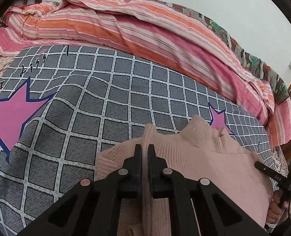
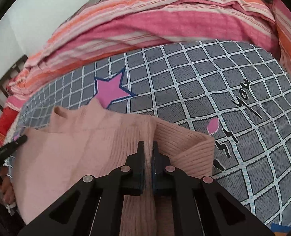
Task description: Fold small clothes
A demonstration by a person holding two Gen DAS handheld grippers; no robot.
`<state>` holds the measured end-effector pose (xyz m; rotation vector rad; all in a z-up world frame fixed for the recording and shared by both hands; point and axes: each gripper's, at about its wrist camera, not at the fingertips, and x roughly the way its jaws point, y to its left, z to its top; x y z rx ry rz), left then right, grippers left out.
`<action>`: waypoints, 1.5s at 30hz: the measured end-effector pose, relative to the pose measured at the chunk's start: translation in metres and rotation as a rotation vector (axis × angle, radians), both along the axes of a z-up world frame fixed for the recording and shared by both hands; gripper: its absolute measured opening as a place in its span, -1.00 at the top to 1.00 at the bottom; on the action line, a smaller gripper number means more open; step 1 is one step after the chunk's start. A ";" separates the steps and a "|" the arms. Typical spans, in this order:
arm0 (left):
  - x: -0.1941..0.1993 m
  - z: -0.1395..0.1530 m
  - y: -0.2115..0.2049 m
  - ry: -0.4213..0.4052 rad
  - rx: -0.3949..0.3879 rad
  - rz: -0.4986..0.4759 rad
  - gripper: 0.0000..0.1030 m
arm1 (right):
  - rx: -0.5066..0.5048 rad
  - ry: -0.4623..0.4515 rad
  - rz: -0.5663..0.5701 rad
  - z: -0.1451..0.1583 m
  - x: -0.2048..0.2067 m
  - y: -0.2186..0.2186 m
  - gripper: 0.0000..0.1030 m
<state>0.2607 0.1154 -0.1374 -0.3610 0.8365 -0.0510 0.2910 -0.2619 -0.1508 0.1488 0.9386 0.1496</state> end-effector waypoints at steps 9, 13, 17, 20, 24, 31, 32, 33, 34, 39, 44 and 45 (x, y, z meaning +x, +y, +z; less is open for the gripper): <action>0.003 -0.011 0.003 0.018 -0.010 -0.028 0.87 | -0.170 -0.016 -0.043 -0.005 0.002 0.015 0.88; 0.007 -0.015 0.001 0.041 -0.008 -0.037 0.81 | -0.181 -0.001 -0.069 -0.007 0.003 0.012 0.85; 0.007 -0.011 0.001 0.041 -0.016 -0.079 0.77 | -0.287 -0.027 -0.094 0.005 -0.005 0.021 0.56; 0.002 -0.004 0.007 0.032 -0.028 -0.100 0.70 | -0.333 -0.088 -0.121 0.023 -0.023 0.033 0.46; -0.011 0.007 0.026 -0.024 -0.031 -0.075 0.27 | -0.309 -0.147 -0.078 0.047 -0.044 0.059 0.31; -0.024 -0.006 0.069 -0.036 0.063 0.051 -0.08 | -0.150 -0.092 0.127 0.029 -0.047 0.128 0.27; -0.023 -0.014 0.073 -0.013 0.088 0.077 -0.08 | -0.170 -0.084 0.135 0.023 -0.044 0.136 0.27; -0.022 -0.017 0.074 -0.004 0.107 0.094 -0.08 | -0.198 -0.070 0.134 0.016 -0.040 0.143 0.27; -0.021 -0.021 0.076 -0.004 0.117 0.104 -0.08 | -0.226 -0.044 0.124 0.008 -0.034 0.148 0.27; -0.015 -0.028 0.078 -0.024 0.127 0.097 -0.10 | -0.237 0.004 0.093 -0.008 -0.013 0.151 0.27; -0.008 -0.029 0.072 -0.026 0.159 0.090 -0.13 | -0.214 0.027 0.078 -0.014 0.006 0.152 0.26; -0.009 -0.029 0.073 -0.025 0.153 0.089 -0.13 | -0.198 0.037 0.070 -0.016 0.010 0.149 0.26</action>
